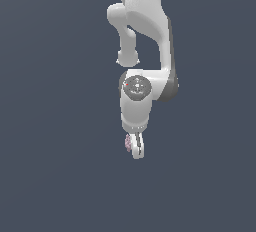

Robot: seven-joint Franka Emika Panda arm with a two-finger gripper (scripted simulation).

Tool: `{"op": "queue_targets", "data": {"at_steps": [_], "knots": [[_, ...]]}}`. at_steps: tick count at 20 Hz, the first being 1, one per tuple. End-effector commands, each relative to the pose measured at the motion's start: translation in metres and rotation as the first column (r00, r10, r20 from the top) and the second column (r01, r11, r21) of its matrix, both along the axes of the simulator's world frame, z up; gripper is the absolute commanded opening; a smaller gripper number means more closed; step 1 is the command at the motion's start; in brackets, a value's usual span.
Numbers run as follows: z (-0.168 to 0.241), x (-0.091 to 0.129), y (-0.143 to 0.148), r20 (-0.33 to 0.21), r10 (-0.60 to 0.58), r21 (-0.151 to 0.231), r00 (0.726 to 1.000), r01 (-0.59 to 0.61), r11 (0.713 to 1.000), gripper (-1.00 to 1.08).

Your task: Pick up the object and move it to a goal position.

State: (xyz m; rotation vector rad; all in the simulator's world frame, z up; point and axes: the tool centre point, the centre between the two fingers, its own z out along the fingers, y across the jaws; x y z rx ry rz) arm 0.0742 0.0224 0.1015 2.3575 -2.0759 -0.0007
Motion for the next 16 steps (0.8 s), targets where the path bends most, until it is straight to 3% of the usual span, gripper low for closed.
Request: {"op": "queue_targets", "data": {"at_steps": [1,7,16], "knots": [[0.0,0.001,0.0,0.001,-0.011,0.0,1.0,0.011,1.0,1.0],[-0.007,0.0,0.0,0.0,-0.008,0.0,1.0,0.008,1.0,1.0],[-0.048,-0.001,0.0,0.0,-0.013,0.0,1.0,0.013,1.0,1.0]]}}
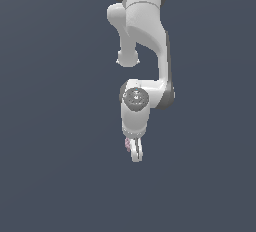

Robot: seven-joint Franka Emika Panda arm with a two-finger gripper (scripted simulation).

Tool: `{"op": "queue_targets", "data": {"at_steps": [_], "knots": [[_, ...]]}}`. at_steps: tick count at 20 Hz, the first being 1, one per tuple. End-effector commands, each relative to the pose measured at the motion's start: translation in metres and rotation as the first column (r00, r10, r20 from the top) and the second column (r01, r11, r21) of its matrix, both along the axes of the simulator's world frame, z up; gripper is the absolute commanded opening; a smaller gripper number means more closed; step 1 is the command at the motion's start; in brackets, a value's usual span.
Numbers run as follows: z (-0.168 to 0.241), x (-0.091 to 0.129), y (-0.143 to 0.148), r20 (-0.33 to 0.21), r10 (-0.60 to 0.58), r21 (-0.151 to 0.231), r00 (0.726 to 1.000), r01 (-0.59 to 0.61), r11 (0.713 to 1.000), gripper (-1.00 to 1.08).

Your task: Pick up the object and move it to a goal position.

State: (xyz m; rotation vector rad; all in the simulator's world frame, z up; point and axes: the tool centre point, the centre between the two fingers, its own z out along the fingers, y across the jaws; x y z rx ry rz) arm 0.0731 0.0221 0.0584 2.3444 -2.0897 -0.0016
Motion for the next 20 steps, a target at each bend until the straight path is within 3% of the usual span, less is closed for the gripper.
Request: {"op": "queue_targets", "data": {"at_steps": [1,5,6,20], "knots": [[-0.007,0.0005,0.0001,0.001,-0.001,0.0,1.0,0.001,1.0,1.0],[-0.0073,0.0017,0.0004,0.002,0.0,0.0,1.0,0.0,1.0,1.0],[-0.0073,0.0017,0.0004,0.002,0.0,0.0,1.0,0.0,1.0,-1.0],[-0.0046,-0.0002,0.0006,0.002,0.0,0.0,1.0,0.0,1.0,-1.0]]}}
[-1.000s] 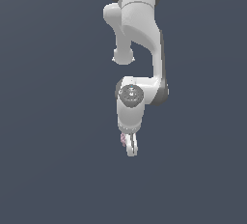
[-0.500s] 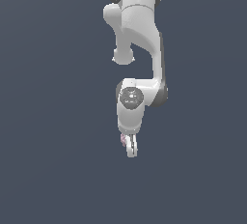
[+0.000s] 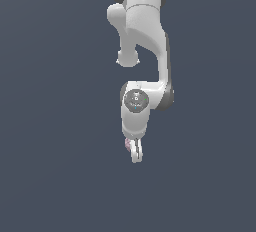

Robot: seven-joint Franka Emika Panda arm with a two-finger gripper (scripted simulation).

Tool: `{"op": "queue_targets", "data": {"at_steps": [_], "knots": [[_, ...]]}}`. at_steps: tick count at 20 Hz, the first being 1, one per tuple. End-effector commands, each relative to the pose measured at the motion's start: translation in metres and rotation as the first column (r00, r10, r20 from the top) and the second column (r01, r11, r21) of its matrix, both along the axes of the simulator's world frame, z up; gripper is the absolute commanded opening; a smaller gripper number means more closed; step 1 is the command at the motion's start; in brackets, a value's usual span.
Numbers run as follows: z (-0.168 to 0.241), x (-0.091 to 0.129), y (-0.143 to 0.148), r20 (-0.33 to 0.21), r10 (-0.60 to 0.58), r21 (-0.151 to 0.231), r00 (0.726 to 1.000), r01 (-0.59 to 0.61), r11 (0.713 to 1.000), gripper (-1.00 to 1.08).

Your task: Pick up the object and move it to a goal position.

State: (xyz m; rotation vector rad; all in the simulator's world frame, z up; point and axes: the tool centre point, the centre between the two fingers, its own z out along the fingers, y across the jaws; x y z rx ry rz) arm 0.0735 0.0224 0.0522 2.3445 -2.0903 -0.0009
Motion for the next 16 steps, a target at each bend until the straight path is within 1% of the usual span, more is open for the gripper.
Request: {"op": "queue_targets", "data": {"at_steps": [1,9,16], "knots": [[0.003,-0.002,0.0,0.0,0.0,0.0,1.0,0.0,1.0,-1.0],[0.028,-0.018,0.002,0.0,0.0,0.001,1.0,0.0,1.0,-1.0],[0.07,-0.046,0.006,0.0,0.0,0.002,1.0,0.0,1.0,-1.0]]}}
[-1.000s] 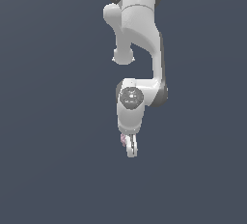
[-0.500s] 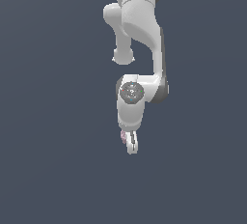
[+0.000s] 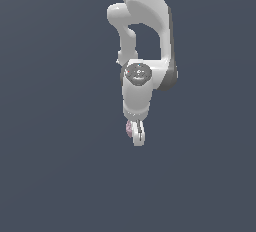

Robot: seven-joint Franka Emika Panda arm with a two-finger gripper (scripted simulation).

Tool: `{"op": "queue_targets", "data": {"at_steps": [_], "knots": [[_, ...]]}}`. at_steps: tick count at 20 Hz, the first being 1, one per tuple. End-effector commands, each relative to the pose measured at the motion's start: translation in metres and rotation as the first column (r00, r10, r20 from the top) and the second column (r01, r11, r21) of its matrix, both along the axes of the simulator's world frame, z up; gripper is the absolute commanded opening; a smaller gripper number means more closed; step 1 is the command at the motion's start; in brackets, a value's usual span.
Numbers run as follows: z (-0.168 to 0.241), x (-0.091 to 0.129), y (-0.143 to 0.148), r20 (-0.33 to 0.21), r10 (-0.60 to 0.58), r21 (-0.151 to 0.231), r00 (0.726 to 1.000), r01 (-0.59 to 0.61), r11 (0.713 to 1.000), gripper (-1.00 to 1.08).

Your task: Pick up the object and move it to a goal position.

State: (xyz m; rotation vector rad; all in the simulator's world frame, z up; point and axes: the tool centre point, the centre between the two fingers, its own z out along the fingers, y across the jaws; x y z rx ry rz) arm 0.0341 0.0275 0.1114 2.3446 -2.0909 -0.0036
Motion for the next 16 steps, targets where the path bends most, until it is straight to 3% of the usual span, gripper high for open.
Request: {"op": "queue_targets", "data": {"at_steps": [1,9,16], "knots": [[0.018,-0.012,0.002,0.001,0.0,0.001,1.0,0.0,1.0,-1.0],[0.07,-0.044,0.006,0.001,0.0,0.001,1.0,0.0,1.0,-1.0],[0.097,-0.059,0.008,0.002,0.0,-0.001,1.0,0.0,1.0,-1.0]]}}
